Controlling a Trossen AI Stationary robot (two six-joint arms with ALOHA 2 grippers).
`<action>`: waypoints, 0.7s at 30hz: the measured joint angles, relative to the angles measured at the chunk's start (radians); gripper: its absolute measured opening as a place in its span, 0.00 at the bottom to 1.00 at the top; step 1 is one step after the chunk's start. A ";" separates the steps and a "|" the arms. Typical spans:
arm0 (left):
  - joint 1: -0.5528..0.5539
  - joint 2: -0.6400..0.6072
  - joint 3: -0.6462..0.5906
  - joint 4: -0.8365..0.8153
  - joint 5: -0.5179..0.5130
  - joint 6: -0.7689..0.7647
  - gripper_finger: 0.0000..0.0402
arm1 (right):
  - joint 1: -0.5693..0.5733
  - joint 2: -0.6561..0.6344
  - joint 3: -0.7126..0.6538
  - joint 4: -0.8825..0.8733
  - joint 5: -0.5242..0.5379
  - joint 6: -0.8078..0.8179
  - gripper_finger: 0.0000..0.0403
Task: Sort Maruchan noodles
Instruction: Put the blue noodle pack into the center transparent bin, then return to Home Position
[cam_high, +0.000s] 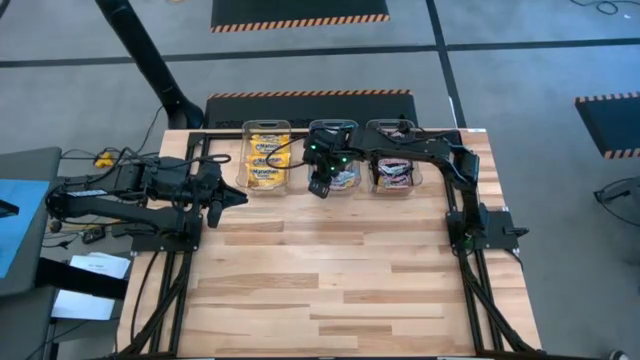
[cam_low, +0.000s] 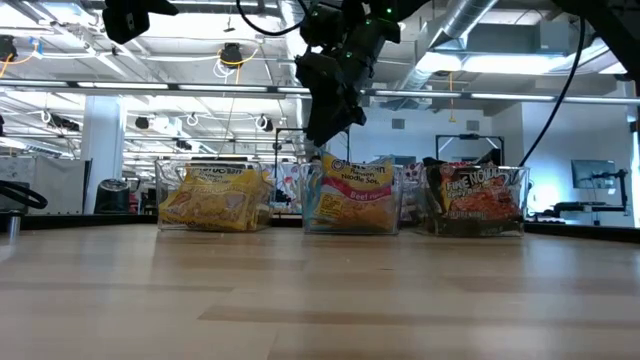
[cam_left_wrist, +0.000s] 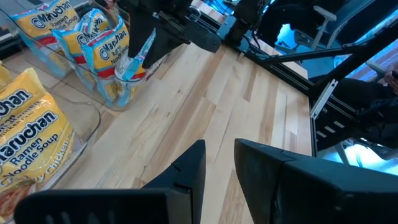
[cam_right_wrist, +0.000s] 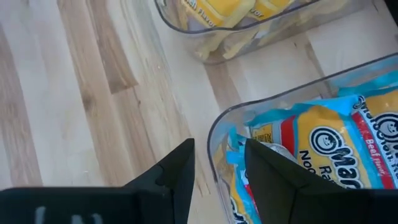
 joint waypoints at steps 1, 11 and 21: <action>0.000 0.000 0.000 0.000 0.000 0.000 0.18 | 0.000 0.000 0.000 0.000 0.000 0.002 0.40; 0.000 -0.018 0.000 0.004 -0.051 0.059 0.18 | 0.001 -0.070 0.070 -0.039 -0.099 0.017 0.34; 0.000 -0.153 0.000 -0.021 -0.103 0.146 0.18 | 0.037 -0.205 0.113 0.010 -0.130 0.010 0.31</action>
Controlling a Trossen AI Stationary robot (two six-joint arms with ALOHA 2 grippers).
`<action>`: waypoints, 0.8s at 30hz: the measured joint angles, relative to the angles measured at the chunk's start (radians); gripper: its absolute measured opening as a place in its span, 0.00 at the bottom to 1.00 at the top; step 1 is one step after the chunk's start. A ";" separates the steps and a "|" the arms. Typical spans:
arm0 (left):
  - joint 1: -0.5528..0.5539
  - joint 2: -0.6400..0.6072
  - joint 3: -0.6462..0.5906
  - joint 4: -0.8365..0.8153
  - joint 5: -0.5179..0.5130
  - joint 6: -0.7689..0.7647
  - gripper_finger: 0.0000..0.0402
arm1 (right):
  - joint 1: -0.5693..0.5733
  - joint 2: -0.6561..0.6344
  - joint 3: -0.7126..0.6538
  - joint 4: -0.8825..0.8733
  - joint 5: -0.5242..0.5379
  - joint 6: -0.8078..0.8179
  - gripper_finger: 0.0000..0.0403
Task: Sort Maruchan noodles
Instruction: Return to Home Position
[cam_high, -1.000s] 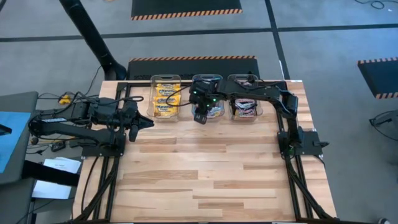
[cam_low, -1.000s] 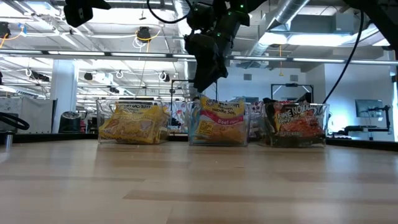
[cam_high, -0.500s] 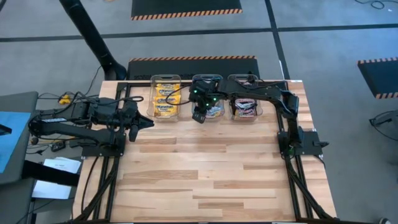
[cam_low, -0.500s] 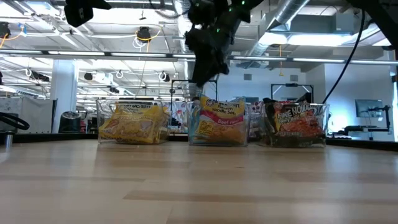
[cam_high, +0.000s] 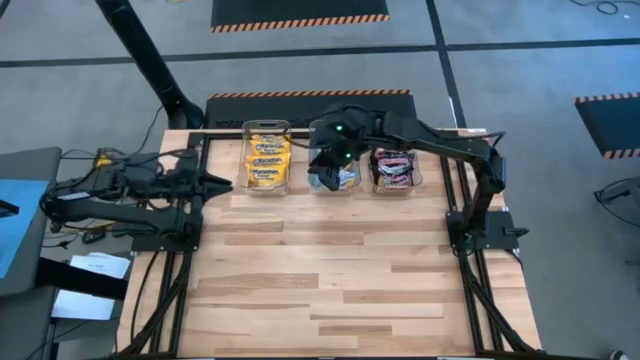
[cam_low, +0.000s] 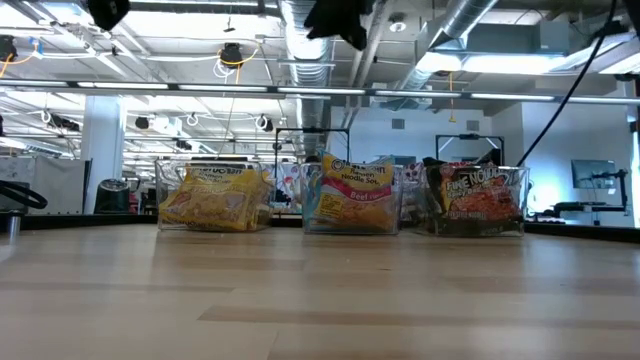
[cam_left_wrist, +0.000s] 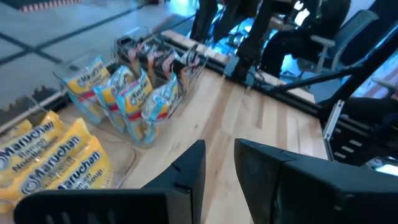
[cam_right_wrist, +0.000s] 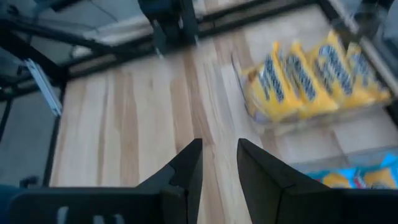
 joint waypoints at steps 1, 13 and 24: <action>0.000 -0.022 0.000 -0.008 -0.001 0.010 0.18 | 0.005 -0.012 0.000 0.014 0.000 0.001 0.31; 0.000 -0.267 -0.060 -0.018 -0.026 0.128 0.18 | 0.011 -0.094 0.000 0.067 0.000 0.075 0.31; 0.000 -0.516 -0.457 0.315 -0.025 0.242 0.18 | 0.041 -0.094 -0.001 0.081 0.000 0.176 0.30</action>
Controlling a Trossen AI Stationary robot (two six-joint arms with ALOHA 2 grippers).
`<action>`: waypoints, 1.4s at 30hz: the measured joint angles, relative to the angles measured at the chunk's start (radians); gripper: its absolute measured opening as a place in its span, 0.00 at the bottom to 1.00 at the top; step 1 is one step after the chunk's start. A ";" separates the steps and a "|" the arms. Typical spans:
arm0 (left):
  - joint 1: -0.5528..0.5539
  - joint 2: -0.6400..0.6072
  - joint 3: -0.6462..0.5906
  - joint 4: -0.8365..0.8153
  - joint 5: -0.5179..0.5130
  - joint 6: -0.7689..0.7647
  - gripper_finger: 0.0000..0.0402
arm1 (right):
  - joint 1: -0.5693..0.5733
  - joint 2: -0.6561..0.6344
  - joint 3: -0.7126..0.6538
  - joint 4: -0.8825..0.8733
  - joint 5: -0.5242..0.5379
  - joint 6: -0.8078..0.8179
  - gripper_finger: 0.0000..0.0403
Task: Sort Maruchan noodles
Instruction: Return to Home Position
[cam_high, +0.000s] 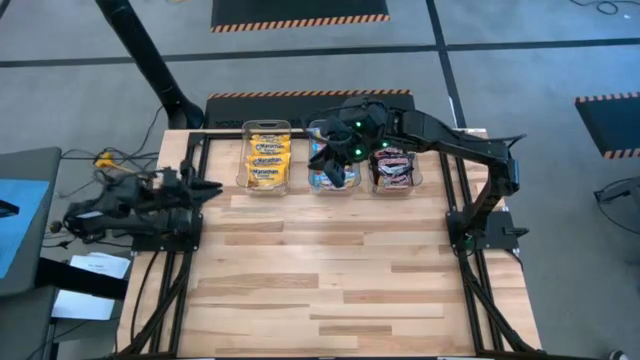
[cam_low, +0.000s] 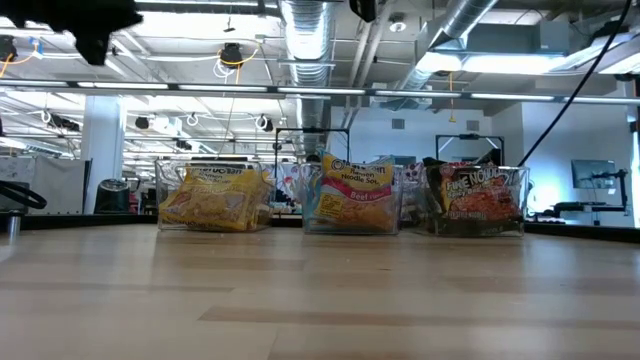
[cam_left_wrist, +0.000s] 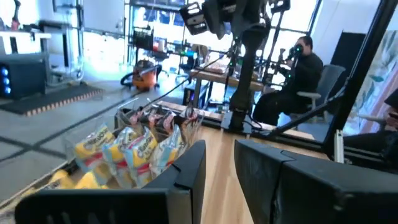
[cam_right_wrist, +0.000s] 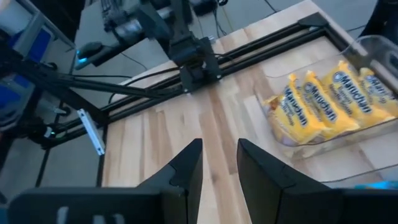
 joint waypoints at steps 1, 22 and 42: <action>0.000 0.002 -0.037 0.046 0.002 0.008 0.18 | 0.004 -0.003 0.000 0.000 0.000 0.013 0.30; 0.000 0.005 -0.356 0.253 0.032 0.041 0.18 | 0.032 -0.085 -0.001 0.034 0.000 0.073 0.30; 0.000 0.055 -0.399 0.261 0.031 -0.026 0.18 | 0.197 -0.483 -0.048 -0.115 0.168 -0.175 0.30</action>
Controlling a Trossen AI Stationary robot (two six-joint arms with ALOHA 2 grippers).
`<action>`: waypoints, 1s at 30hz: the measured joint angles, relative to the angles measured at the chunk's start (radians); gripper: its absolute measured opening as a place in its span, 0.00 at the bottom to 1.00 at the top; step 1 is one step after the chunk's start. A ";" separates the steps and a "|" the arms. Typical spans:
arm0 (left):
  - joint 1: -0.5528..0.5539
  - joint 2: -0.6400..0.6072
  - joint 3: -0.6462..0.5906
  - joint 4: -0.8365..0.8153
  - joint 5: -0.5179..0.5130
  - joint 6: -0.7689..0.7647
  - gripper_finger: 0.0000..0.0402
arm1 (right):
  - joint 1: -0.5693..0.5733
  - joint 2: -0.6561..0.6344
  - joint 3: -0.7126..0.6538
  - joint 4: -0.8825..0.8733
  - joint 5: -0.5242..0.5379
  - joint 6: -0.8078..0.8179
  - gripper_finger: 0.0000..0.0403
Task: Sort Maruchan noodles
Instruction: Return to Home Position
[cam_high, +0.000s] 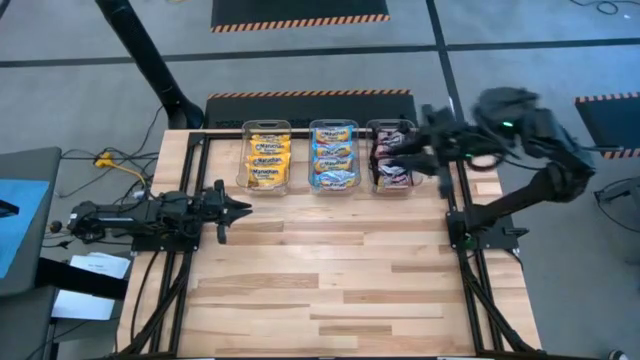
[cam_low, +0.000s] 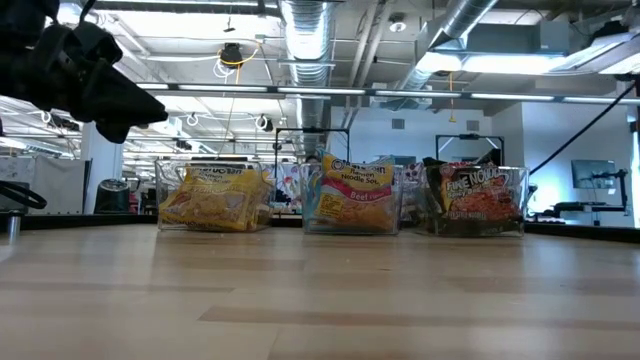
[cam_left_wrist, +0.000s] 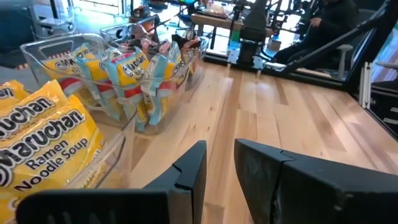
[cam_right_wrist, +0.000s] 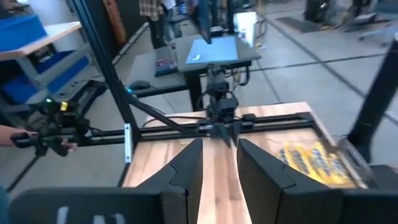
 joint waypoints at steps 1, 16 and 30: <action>0.000 0.007 0.000 0.000 0.000 0.000 0.18 | 0.021 -0.033 -0.026 -0.004 0.034 -0.003 0.30; 0.000 0.026 0.000 -0.002 0.001 0.138 0.18 | 0.151 -0.553 -0.834 0.377 0.149 -0.025 0.31; 0.000 0.027 0.000 -0.002 0.001 0.162 0.18 | 0.135 -0.785 -1.434 0.732 0.085 0.014 0.31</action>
